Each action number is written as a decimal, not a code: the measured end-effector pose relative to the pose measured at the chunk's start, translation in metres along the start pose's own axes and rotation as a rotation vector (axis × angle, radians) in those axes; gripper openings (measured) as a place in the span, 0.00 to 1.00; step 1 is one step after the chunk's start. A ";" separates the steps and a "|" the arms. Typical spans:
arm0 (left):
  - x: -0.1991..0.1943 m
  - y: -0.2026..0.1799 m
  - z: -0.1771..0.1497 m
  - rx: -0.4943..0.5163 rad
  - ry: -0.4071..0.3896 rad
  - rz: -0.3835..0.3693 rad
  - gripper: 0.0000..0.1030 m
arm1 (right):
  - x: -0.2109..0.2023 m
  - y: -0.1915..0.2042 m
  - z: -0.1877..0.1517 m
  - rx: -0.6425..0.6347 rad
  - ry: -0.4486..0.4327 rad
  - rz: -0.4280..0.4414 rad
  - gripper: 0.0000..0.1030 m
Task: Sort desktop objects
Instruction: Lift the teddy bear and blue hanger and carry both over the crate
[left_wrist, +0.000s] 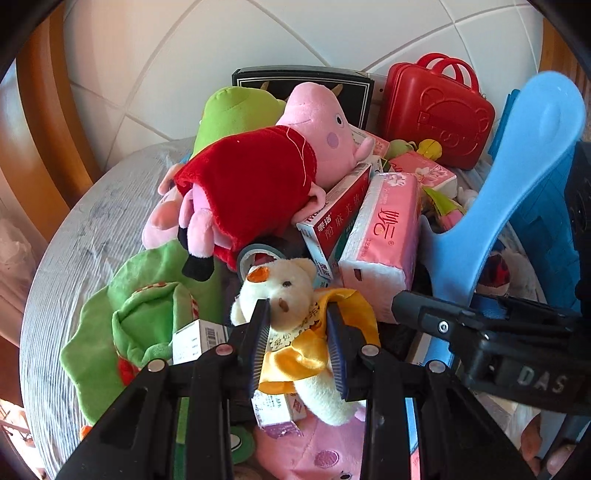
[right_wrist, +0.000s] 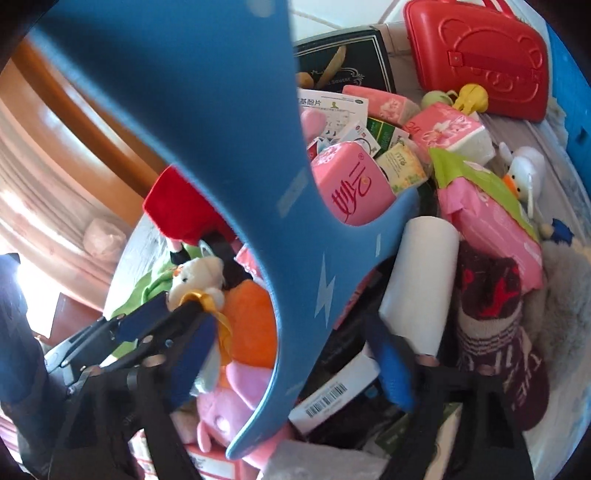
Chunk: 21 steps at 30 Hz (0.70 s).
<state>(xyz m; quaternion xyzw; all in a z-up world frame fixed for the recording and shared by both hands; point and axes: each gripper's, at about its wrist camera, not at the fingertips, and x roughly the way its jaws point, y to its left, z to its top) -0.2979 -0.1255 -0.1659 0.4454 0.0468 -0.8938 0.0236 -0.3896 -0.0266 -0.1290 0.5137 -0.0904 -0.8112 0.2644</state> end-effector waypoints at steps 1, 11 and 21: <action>0.001 0.000 0.001 0.004 -0.001 -0.006 0.29 | 0.005 -0.002 0.002 0.009 0.008 -0.016 0.42; -0.023 0.000 0.020 0.027 -0.072 -0.022 0.29 | -0.018 0.034 0.008 -0.143 -0.101 -0.174 0.27; -0.094 -0.028 0.032 0.048 -0.191 -0.019 0.29 | -0.099 0.058 0.011 -0.215 -0.254 -0.171 0.08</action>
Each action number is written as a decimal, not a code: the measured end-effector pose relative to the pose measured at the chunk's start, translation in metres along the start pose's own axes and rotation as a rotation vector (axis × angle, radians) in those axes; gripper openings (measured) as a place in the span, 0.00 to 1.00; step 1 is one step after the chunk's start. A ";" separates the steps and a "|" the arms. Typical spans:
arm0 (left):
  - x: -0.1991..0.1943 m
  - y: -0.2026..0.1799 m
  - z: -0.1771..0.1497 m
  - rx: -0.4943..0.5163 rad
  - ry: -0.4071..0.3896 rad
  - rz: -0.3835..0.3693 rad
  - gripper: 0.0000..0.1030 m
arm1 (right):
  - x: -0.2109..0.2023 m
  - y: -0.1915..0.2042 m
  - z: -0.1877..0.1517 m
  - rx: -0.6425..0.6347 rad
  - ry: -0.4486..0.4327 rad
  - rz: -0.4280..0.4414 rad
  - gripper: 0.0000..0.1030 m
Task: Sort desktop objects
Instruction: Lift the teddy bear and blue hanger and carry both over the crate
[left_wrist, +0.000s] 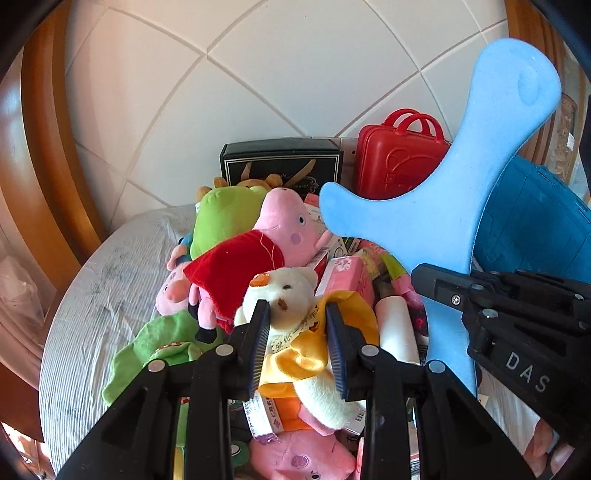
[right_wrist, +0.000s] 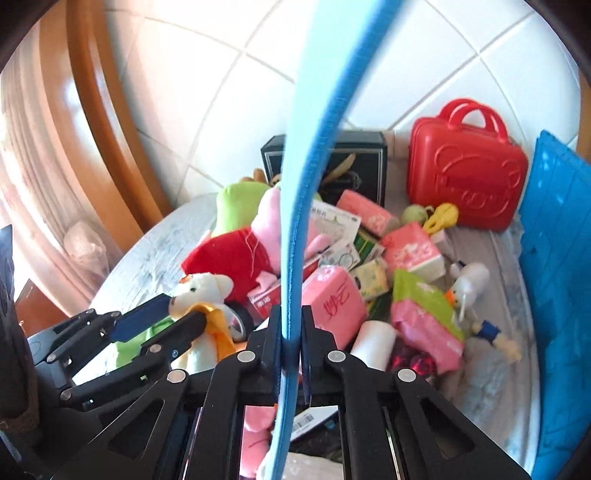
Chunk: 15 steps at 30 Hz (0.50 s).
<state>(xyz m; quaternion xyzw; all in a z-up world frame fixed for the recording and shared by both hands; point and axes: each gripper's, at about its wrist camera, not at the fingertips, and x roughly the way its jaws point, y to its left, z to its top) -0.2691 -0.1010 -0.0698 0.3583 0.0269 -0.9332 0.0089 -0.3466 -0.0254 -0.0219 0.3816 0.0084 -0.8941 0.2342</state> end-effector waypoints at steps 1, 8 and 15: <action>-0.005 -0.003 0.003 0.003 -0.008 -0.003 0.29 | -0.006 0.000 0.002 0.000 -0.009 0.001 0.08; -0.050 -0.055 0.027 0.051 -0.099 -0.042 0.29 | -0.084 -0.029 0.023 0.014 -0.123 -0.041 0.08; -0.089 -0.148 0.056 0.123 -0.200 -0.117 0.29 | -0.177 -0.088 0.030 0.043 -0.240 -0.151 0.08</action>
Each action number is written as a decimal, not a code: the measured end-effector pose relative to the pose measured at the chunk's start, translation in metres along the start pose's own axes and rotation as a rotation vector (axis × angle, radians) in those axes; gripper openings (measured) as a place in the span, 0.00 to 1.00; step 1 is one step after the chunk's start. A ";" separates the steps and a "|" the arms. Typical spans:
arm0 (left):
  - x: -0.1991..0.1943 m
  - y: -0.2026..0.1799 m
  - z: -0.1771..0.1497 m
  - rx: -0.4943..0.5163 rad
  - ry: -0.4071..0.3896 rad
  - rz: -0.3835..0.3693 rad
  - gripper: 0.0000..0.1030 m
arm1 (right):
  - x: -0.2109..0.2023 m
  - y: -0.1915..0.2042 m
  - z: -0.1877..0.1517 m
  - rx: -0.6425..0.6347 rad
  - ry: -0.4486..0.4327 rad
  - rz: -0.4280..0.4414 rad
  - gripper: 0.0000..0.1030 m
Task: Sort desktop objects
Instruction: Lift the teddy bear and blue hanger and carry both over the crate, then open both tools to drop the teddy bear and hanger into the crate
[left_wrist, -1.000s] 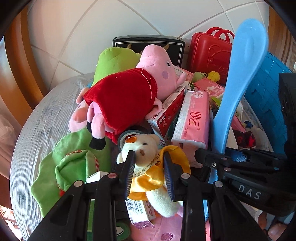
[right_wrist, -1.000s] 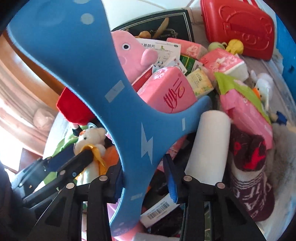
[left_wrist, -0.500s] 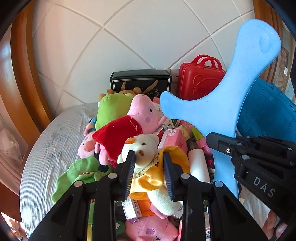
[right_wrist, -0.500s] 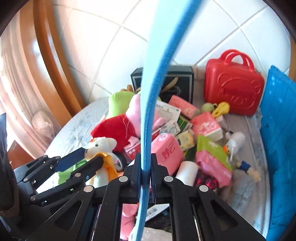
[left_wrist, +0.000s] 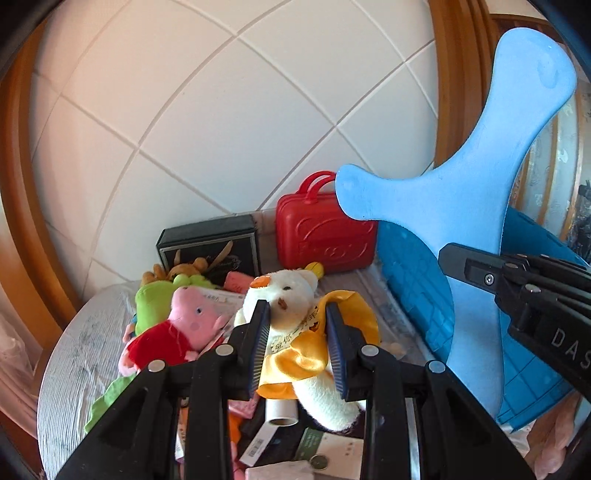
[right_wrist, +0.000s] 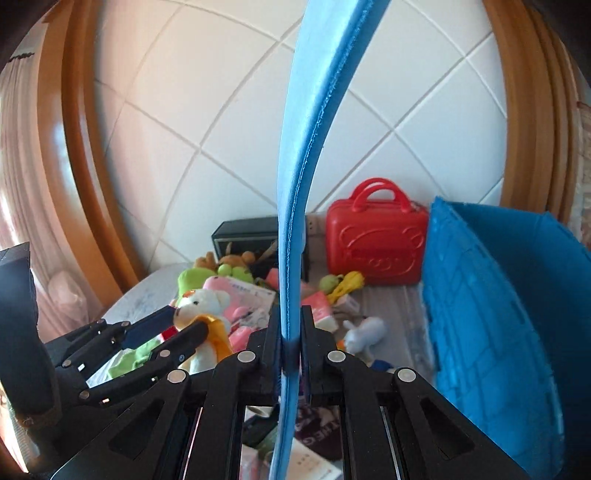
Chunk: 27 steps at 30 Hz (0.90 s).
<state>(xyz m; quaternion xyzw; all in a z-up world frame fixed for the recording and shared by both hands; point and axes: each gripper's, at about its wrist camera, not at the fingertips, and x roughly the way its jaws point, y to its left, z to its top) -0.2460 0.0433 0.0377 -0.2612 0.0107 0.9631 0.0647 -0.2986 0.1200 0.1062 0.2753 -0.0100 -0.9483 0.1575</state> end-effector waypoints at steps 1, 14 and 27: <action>-0.003 -0.015 0.006 0.013 -0.015 -0.012 0.29 | -0.012 -0.014 0.004 0.009 -0.018 -0.015 0.08; -0.009 -0.238 0.060 0.130 -0.106 -0.221 0.29 | -0.153 -0.213 0.019 0.121 -0.165 -0.249 0.08; 0.040 -0.352 0.045 0.142 0.140 -0.281 0.41 | -0.144 -0.353 -0.015 0.143 0.001 -0.377 0.08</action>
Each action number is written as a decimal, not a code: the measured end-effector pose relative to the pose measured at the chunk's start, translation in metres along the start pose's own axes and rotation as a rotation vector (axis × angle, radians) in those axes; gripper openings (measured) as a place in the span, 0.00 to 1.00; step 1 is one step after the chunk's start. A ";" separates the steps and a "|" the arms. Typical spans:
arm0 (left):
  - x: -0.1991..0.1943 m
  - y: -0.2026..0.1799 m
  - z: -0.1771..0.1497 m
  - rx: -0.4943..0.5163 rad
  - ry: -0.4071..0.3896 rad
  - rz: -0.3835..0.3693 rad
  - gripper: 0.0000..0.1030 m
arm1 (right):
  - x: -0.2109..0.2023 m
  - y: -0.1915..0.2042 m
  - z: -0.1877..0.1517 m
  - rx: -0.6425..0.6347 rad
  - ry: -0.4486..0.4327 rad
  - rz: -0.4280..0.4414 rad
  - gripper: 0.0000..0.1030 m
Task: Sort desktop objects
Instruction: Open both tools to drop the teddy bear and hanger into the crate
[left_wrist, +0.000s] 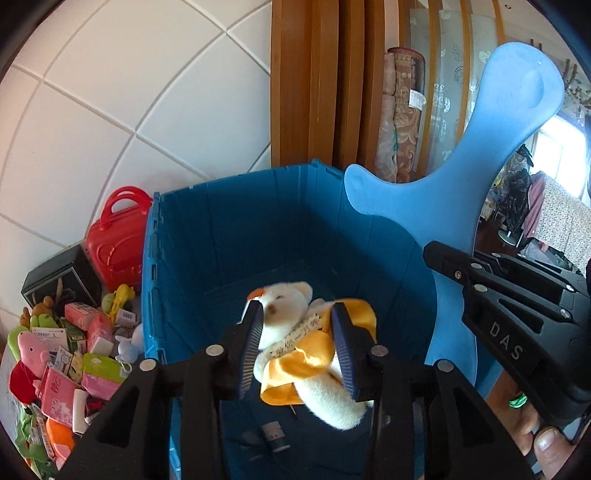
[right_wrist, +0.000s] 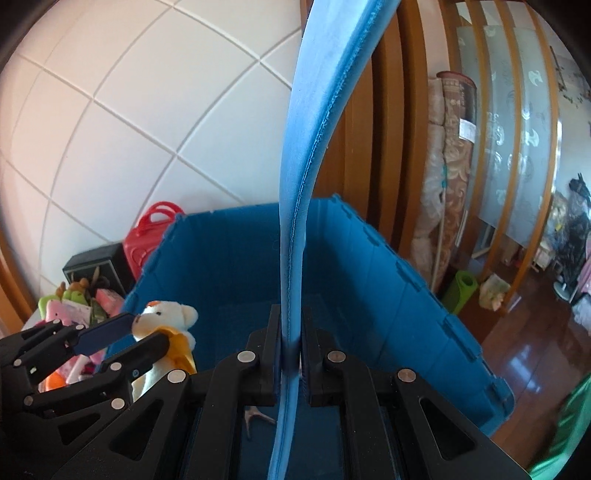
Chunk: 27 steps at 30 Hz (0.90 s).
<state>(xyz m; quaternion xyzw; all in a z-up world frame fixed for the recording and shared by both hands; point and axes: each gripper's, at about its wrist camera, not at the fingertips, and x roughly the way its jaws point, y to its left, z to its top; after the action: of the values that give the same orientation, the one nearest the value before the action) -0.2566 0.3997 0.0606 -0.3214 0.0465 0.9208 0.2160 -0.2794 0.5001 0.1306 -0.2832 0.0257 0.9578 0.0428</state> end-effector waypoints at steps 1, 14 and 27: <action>0.004 -0.001 0.000 -0.007 0.012 0.011 0.46 | 0.005 -0.002 -0.005 -0.002 0.017 0.001 0.08; 0.020 0.008 -0.014 -0.107 0.061 0.078 0.59 | 0.016 -0.022 -0.021 -0.011 0.044 -0.006 0.94; -0.049 0.039 -0.038 -0.151 -0.096 0.096 0.60 | -0.023 0.010 -0.028 -0.039 -0.039 0.081 1.00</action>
<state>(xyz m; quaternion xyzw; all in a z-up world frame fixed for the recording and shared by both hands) -0.2176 0.3382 0.0583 -0.2896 -0.0182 0.9454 0.1486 -0.2462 0.4870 0.1200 -0.2641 0.0175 0.9643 -0.0009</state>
